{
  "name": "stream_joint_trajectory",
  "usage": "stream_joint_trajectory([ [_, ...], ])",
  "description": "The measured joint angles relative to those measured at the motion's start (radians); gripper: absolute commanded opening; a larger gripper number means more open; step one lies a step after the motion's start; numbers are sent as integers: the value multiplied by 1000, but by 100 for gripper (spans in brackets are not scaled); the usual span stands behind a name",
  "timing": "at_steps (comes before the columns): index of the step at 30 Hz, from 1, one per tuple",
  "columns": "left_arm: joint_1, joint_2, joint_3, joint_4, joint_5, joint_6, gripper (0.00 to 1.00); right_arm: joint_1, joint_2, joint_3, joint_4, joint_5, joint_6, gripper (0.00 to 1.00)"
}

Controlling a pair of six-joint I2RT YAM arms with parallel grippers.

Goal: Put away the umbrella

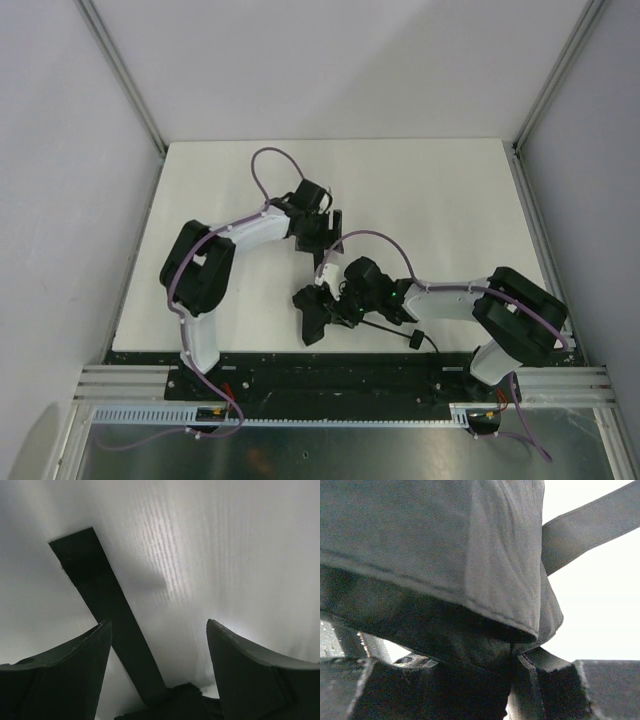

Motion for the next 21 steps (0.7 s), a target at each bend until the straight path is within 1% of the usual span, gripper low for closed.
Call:
stream_joint_trajectory([
  [5, -29, 61, 12, -26, -65, 29, 74, 8, -5, 0, -8, 37, 0, 0],
  [7, -32, 72, 33, -22, -92, 34, 68, 13, -5, 0, -9, 47, -2, 0],
  [9, -32, 85, 43, -17, -111, 33, 56, 19, -5, 1, -10, 57, -4, 0],
  [11, -27, 96, 50, -15, -129, 31, 36, 24, -5, 1, -10, 67, -4, 0],
  [12, -23, 103, 56, -14, -136, 27, 19, 26, -5, 2, -11, 71, -4, 0],
  [13, -17, 113, 64, -13, -139, 29, 10, 29, -5, 3, -13, 74, -4, 0],
  [14, -13, 119, 71, -16, -138, 18, 5, 31, -5, 3, -13, 77, -4, 0],
  [16, -3, 133, 86, -13, -146, 22, 1, 35, -5, 3, -14, 86, -4, 0],
  [21, 16, 135, 101, -18, -158, 34, 0, 42, -3, 6, -15, 108, -4, 0],
])
